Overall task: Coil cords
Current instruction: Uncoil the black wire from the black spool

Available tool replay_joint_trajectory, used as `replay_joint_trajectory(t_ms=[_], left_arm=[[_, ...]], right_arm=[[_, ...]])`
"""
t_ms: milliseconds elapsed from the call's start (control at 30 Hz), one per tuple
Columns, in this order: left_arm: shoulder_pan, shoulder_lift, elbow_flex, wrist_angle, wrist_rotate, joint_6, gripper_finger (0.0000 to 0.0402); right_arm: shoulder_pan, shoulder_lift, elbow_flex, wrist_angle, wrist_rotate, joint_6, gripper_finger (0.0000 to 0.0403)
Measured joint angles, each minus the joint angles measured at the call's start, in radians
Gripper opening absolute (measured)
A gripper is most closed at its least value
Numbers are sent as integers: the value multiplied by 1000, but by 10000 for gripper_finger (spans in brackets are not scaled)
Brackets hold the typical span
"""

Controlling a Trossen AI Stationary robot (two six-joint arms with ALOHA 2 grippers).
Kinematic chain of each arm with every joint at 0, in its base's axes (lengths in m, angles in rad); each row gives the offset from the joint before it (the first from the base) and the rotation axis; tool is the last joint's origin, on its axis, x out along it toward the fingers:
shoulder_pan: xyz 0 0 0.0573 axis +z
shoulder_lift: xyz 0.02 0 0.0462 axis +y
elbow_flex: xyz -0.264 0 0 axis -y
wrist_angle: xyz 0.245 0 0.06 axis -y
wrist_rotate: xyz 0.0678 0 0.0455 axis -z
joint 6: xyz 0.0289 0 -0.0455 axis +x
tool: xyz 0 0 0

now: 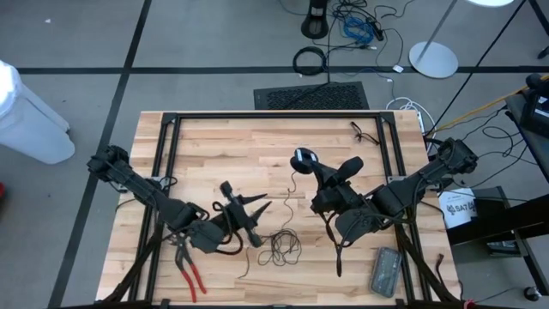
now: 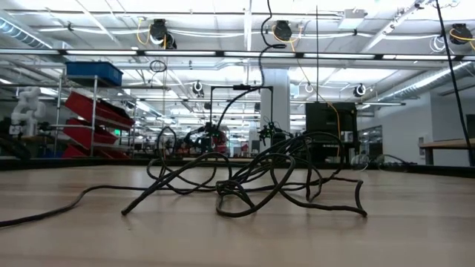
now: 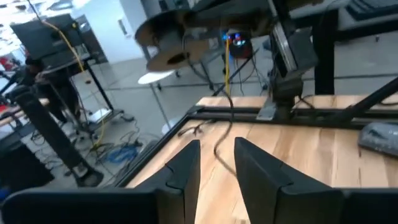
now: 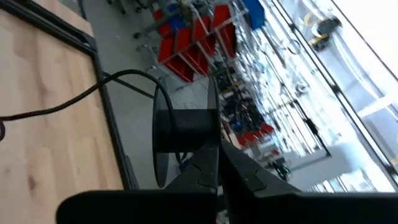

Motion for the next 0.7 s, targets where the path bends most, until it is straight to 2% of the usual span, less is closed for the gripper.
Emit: replay_joint_trajectory(t_ms=[233, 367, 533, 700], left_arm=[[-1, 99, 0, 279, 105, 191, 105], [5, 148, 0, 394, 107, 277, 105], [26, 168, 0, 409, 105, 277, 105], [42, 177, 0, 405, 92, 277, 105]], right_arm=[[10, 18, 0, 31, -19, -82, 0], [12, 42, 0, 94, -20, -164, 0], [11, 65, 0, 185, -19, -257, 0], [11, 68, 0, 202, -18, -289, 0]])
